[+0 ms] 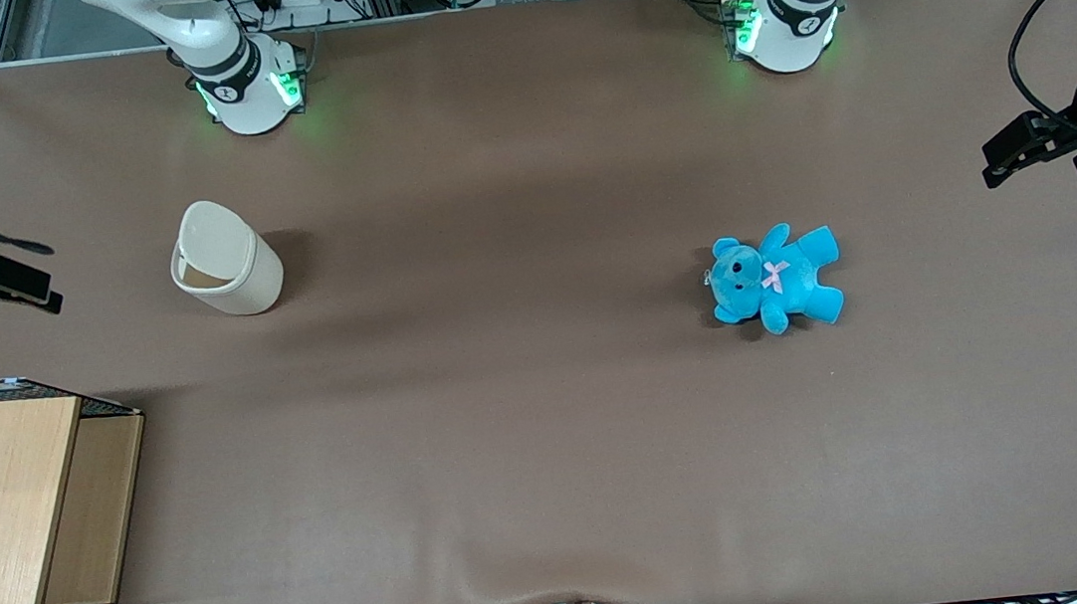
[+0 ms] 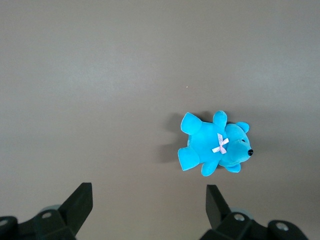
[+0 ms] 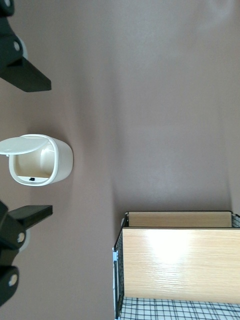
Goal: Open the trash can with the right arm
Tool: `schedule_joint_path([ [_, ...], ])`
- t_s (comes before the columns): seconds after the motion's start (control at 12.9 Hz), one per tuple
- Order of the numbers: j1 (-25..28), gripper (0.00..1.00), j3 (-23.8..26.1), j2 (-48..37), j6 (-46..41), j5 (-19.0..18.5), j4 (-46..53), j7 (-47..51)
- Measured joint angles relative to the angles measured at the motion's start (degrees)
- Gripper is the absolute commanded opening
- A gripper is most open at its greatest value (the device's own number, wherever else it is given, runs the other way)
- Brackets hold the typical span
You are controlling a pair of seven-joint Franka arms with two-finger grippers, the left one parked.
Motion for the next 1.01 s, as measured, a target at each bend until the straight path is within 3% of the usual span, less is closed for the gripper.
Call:
schedule_joint_path([
  [0.62, -0.96, 1.00, -1.82, -3.86, 2.06, 0.00, -4.22, -4.11],
  [1.01, -0.97, 1.00, -3.11, -3.91, 2.19, 2.19, -4.22, -4.41],
])
